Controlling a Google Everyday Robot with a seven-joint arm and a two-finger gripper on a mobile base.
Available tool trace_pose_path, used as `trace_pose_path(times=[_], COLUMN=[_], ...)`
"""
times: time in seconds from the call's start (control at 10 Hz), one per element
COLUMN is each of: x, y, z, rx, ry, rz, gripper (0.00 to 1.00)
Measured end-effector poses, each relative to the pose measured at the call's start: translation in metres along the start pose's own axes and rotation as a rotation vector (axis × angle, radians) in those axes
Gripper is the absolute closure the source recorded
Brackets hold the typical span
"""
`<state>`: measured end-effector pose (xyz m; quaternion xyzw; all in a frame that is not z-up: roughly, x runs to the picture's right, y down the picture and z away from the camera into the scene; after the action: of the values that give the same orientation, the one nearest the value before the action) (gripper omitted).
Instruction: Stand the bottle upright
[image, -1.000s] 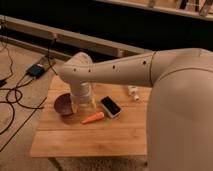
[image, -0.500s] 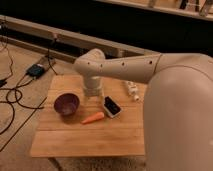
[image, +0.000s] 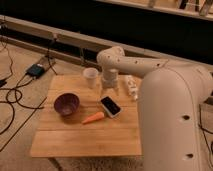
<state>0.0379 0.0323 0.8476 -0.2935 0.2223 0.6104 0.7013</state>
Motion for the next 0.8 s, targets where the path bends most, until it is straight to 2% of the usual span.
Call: trace_pose_path(times=[0.3,0.5,0.8], x=[-0.03,-0.048,-0.067], y=[-0.039,-0.062,-0.096], z=[0.007,0.011,0.015], rx=[-0.015,-0.024,-0.004], ry=[0.003,-0.013,-0.046], rz=[-0.009,-0.001,0.022], gripper=[0.35,0.35,0.35])
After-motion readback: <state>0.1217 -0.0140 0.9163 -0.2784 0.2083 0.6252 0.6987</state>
